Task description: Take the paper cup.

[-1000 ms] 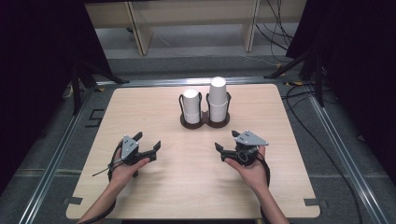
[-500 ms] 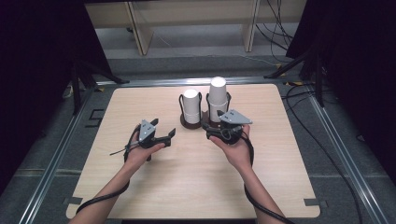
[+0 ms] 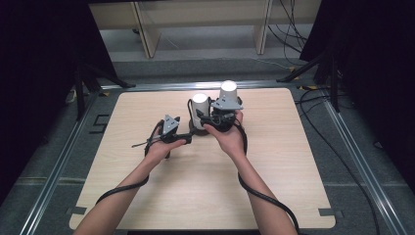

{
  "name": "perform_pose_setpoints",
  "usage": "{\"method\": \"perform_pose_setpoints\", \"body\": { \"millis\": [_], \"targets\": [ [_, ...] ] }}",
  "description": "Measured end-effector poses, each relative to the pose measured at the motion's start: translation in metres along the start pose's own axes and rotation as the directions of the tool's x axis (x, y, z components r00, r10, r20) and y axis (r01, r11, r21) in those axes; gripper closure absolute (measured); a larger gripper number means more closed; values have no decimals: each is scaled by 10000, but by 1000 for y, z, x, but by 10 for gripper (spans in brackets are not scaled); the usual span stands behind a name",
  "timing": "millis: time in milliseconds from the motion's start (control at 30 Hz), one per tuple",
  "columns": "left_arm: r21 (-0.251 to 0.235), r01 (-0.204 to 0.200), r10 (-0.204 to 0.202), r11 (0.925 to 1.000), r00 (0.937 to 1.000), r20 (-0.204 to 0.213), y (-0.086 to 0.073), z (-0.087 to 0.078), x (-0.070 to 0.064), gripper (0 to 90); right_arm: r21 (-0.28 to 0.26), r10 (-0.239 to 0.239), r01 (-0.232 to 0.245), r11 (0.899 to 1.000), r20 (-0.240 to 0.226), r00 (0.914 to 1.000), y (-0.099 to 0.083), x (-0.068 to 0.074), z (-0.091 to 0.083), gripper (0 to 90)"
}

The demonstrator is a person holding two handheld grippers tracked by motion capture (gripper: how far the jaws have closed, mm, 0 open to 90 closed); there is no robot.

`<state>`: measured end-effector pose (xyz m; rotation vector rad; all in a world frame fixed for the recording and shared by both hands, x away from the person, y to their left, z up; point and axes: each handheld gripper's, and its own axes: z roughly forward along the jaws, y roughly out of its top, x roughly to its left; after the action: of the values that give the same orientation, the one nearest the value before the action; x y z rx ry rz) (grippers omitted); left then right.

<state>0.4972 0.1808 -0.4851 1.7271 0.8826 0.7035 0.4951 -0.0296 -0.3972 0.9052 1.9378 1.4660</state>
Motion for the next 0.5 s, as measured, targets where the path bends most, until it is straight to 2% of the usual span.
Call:
{"method": "perform_pose_setpoints", "body": {
  "millis": [33,100,133,167,300,500],
  "targets": [
    [42,-8,8,10000,10000,-5,0,3,0,180,40,-155,154,9999,102,9998,1,0,3,327],
    [86,18,-18,10000,10000,28,0,6,0,185,66,-177,175,9998,186,9997,1,0,7,330],
    [91,111,-112,9999,9999,85,0,11,-2,187,178,-207,201,9996,316,9993,1,-1,14,331],
    [131,109,-111,9999,9999,104,0,12,-3,190,214,35,-43,9998,389,9992,1,0,16,331],
    [82,92,-93,9999,9998,164,3,19,-7,195,183,-281,268,9995,702,9971,3,-2,24,328],
    [165,36,-39,9999,9998,190,5,28,-9,199,312,-274,250,9992,780,9966,5,-4,33,316]
  ]
}}
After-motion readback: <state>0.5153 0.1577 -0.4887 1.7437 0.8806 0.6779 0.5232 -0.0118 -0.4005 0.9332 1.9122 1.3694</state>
